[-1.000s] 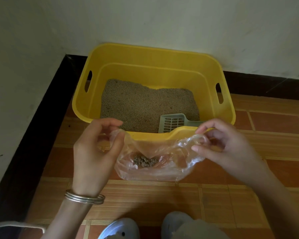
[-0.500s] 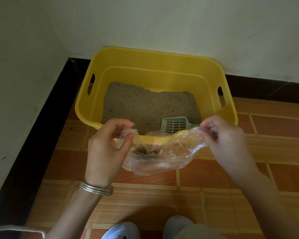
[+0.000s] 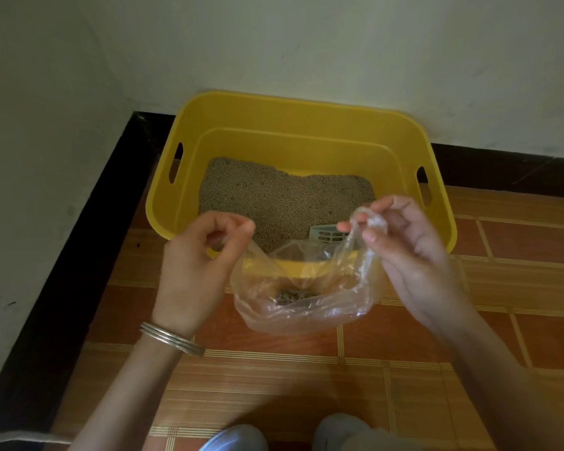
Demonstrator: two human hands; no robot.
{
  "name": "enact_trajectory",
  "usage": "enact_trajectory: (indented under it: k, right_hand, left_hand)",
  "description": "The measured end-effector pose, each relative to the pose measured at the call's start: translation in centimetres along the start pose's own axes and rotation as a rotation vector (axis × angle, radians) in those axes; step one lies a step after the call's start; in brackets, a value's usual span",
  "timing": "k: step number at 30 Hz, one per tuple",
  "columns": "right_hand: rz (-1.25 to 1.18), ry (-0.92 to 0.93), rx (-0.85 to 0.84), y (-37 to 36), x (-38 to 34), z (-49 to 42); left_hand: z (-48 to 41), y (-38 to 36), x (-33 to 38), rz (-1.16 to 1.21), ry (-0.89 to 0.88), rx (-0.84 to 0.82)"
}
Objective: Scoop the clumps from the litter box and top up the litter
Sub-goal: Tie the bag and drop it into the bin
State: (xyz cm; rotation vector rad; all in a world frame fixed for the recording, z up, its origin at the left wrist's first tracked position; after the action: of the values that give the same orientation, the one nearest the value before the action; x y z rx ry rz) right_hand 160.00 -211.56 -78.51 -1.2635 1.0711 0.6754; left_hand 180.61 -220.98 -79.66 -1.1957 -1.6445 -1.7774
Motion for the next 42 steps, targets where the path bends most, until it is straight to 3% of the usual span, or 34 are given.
enact_trajectory:
  k: [6, 14, 17, 27, 33, 42]
  right_hand:
    - [0.233, -0.019, -0.122, -1.1, 1.9, 0.2]
    - [0.311, -0.065, 0.053, 0.1, 5.5, 1.3]
    - [0.394, 0.016, 0.037, -0.1, 5.4, 1.5]
    - [0.467, 0.123, -0.052, -1.0, 5.7, 1.7]
    - [0.535, 0.134, -0.172, -1.8, 5.8, 1.6]
    - [0.711, 0.3, -0.315, -2.5, 5.6, 1.8]
  left_hand:
    - [0.5, -2.5, 0.9, 0.282, -0.05, -0.236]
    - [1.9, -4.9, 0.1, 0.312, -0.161, -0.34]
    - [2.4, -5.4, -0.8, 0.274, -0.176, -0.384]
    - [3.0, -7.4, -2.5, 0.503, 0.142, -0.605]
    - [3.2, -8.3, -2.1, 0.515, 0.103, -0.74]
    - [3.6, -8.7, -2.2, 0.581, 0.141, -0.741]
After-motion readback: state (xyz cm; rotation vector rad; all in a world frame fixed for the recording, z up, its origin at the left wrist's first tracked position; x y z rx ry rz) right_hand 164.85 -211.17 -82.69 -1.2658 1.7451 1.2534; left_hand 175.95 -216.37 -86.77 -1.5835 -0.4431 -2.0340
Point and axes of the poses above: each hand's wrist, its own z-axis away from the middle knuckle, its own y-axis out of the back of the hand, x = y × z, the point moved 6 cm from there along -z, towards the middle knuckle, and after that the axes turned 15 degrees about -z, right-handed, at the moved point
